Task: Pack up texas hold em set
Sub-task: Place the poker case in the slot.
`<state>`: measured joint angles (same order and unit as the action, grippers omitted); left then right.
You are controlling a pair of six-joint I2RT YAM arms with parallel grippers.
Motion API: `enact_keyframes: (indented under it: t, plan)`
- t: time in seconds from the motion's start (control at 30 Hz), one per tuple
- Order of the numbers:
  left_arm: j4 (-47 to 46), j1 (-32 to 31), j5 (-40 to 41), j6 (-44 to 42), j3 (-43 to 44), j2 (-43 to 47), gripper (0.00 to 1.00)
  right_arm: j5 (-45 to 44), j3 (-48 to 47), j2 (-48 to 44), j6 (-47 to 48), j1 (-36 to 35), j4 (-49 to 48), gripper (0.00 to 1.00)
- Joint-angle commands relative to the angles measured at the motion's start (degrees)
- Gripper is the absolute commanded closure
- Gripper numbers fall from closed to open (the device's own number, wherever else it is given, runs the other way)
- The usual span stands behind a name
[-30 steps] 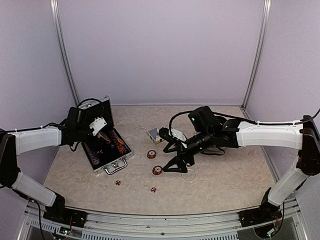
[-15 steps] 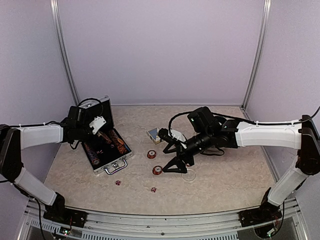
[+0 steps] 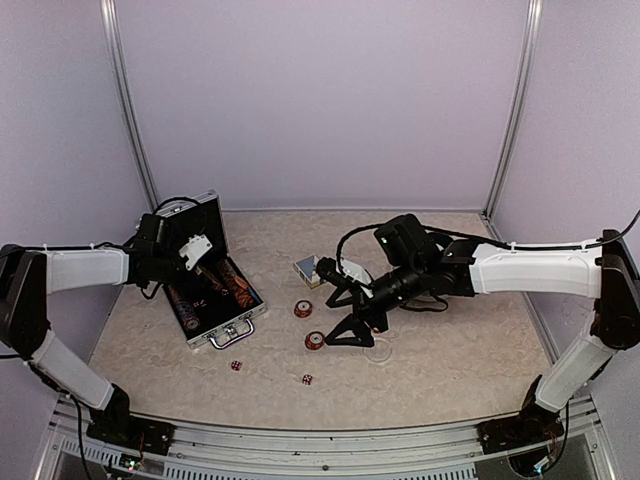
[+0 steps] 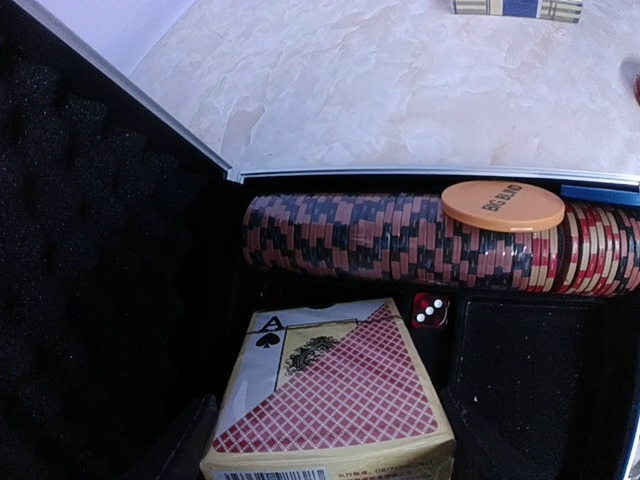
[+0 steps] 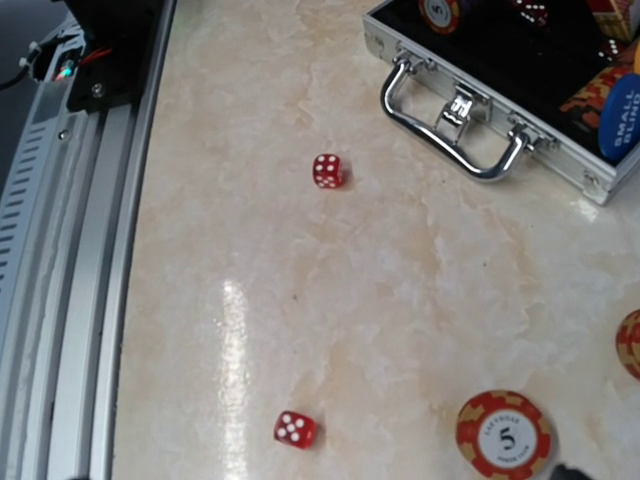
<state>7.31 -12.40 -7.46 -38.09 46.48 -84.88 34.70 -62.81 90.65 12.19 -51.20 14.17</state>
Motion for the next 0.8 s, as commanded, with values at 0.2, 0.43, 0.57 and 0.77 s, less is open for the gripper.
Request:
enact_keyframes:
  t: [0.2,0.43,0.57,0.77]
  plan:
    - [-0.2,0.5,0.3,1.8,3.3,-2.7,0.51,0.1,0.7,1.0,0.3,0.2,-0.1,0.01]
    - [-1.5,0.5,2.0,1.9,1.3,-0.7,0.37,0.1,0.7,1.1,0.3,0.2,-0.2,0.01]
    - [-2.2,0.5,3.0,2.0,0.3,0.7,0.32,0.0,0.6,1.3,0.2,0.2,-0.1,0.01]
    - [-2.5,0.6,4.8,2.6,-0.8,2.1,0.29,0.2,0.6,1.3,0.2,0.2,-0.1,0.01]
